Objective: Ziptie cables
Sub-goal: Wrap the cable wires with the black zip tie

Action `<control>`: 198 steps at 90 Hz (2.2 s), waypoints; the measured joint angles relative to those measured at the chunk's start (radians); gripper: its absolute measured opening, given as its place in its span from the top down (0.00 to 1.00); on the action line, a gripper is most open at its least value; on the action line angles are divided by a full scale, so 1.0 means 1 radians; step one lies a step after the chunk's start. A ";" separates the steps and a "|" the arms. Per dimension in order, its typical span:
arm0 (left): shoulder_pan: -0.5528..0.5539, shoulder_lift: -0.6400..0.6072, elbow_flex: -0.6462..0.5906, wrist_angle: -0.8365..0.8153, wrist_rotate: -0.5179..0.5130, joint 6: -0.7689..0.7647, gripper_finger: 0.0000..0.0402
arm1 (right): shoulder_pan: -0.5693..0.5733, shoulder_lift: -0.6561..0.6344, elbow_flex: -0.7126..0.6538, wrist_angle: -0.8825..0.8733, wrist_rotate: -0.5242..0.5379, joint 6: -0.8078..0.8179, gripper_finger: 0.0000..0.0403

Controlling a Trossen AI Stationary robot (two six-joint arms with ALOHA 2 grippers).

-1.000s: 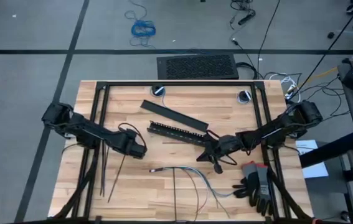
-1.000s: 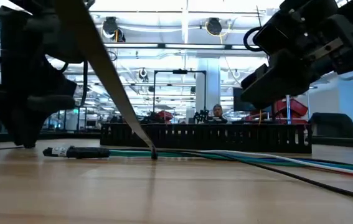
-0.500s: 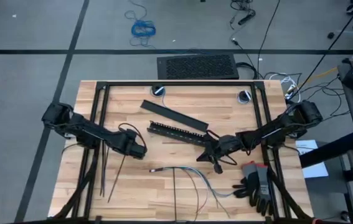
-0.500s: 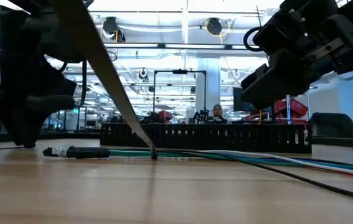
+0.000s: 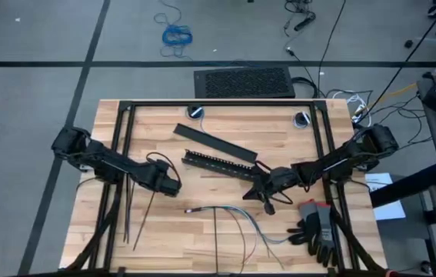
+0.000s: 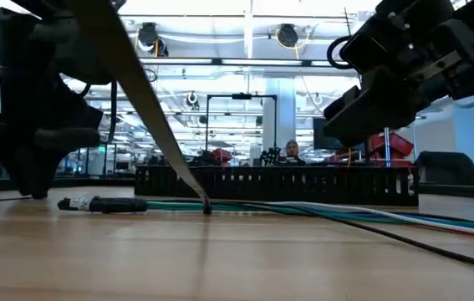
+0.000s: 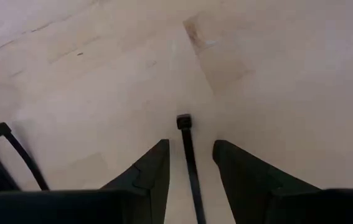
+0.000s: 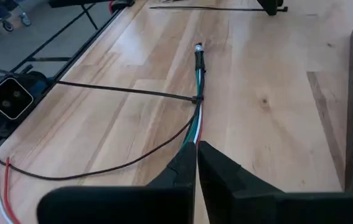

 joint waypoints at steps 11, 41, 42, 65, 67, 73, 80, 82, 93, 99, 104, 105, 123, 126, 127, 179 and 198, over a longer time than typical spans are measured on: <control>0.000 0.000 0.000 0.000 0.000 0.001 0.66 | 0.000 0.000 0.000 0.000 0.000 0.000 0.98; 0.001 -0.049 0.016 0.009 -0.001 0.003 0.66 | 0.000 0.000 0.000 -0.008 0.002 0.018 0.98; 0.001 -0.053 0.019 0.014 -0.002 0.002 0.66 | 0.000 0.000 0.000 -0.008 0.002 0.017 0.98; 0.001 -0.088 0.021 -0.011 -0.034 0.001 0.66 | 0.000 0.000 0.000 -0.012 0.005 0.004 0.98; 0.003 -0.088 0.020 -0.017 -0.037 -0.001 0.66 | 0.000 0.000 0.000 -0.011 0.005 0.002 0.98; 0.006 -0.087 0.015 -0.038 -0.043 -0.011 0.66 | 0.000 0.000 0.000 -0.013 0.004 0.000 0.98; 0.008 -0.087 0.008 -0.049 -0.052 -0.024 0.66 | 0.000 0.000 0.000 -0.012 0.004 0.000 0.98; 0.008 -0.087 0.005 -0.049 -0.054 -0.024 0.66 | 0.000 0.000 0.000 -0.013 0.004 0.000 0.98; 0.008 -0.087 -0.011 -0.046 -0.071 -0.027 0.66 | 0.000 0.000 0.000 -0.012 0.004 0.000 0.98; 0.010 -0.088 -0.026 -0.015 -0.074 -0.027 0.66 | 0.000 0.000 0.000 -0.012 0.004 0.000 0.98; 0.017 -0.088 -0.049 0.031 -0.078 -0.027 0.66 | 0.000 0.000 0.000 -0.012 0.004 0.000 0.98; 0.018 -0.089 -0.054 0.039 -0.079 -0.026 0.66 | 0.000 0.000 0.000 -0.013 0.004 0.000 0.98; 0.037 -0.095 -0.118 0.114 -0.080 -0.025 0.66 | 0.001 0.000 0.000 -0.015 0.004 0.000 0.98; 0.038 -0.096 -0.120 0.117 -0.080 -0.026 0.66 | 0.001 0.000 0.000 -0.016 0.003 0.000 0.98; 0.038 -0.096 -0.120 0.117 -0.080 -0.026 0.66 | 0.001 0.000 0.000 -0.017 0.003 0.000 0.98; 0.028 -0.088 -0.105 0.127 -0.124 -0.029 0.97 | 0.001 0.000 0.000 -0.029 0.003 0.000 0.98; 0.001 -0.102 -0.036 0.128 -0.207 -0.028 0.97 | 0.001 0.000 0.000 -0.030 0.003 0.000 0.98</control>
